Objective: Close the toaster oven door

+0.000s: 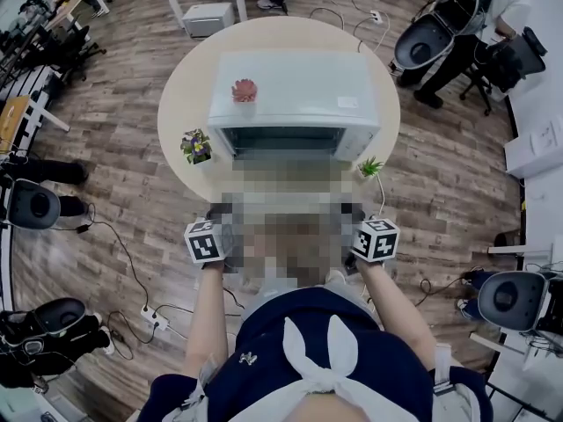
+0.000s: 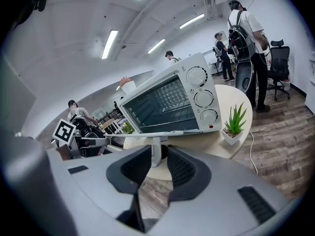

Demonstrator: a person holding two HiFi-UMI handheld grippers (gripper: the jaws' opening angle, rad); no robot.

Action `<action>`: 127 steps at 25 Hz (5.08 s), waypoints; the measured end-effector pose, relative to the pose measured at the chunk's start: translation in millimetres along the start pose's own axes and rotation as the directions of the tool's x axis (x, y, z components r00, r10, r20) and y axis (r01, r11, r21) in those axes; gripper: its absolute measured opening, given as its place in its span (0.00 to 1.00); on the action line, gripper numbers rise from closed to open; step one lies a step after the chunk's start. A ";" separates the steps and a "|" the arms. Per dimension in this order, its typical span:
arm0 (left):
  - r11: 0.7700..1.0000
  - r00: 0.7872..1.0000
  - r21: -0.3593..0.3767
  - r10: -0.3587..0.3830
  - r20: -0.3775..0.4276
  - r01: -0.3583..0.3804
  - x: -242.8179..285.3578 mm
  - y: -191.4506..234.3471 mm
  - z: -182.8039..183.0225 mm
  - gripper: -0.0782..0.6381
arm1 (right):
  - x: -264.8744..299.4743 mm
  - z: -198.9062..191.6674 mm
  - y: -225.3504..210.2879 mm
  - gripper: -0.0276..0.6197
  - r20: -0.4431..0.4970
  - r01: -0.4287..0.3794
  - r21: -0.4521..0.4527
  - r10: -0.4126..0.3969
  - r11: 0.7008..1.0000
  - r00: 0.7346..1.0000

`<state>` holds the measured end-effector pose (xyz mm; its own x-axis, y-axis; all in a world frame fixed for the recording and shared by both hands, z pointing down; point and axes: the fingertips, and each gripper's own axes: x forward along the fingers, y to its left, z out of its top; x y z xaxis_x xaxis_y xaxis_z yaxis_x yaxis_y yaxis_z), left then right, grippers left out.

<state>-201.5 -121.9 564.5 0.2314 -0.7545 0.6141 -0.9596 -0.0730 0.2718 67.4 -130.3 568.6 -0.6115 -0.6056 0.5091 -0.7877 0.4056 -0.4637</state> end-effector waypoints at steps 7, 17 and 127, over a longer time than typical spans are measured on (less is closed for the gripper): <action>1.000 1.000 0.012 0.019 -0.023 -0.019 0.1 -0.7 0.6 0.26 | -0.5 0.4 -0.1 0.21 0.007 0.007 0.002 -0.007 1.000 1.000; 1.000 1.000 0.003 0.012 0.011 -0.012 -0.5 -0.4 12.7 0.27 | 0.2 12.6 2.3 0.21 0.034 -0.010 -0.004 0.010 1.000 0.999; 0.996 0.989 -0.086 0.008 0.148 0.005 28.7 -4.1 122.7 0.27 | 27.7 123.3 -3.7 0.22 0.093 -0.120 0.132 0.108 0.984 0.990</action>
<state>-210.6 -223.3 490.0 0.1977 -0.8436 0.4993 -0.9411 -0.0208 0.3376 62.6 -233.0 495.0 -0.6837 -0.6193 0.3860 -0.6917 0.3811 -0.6135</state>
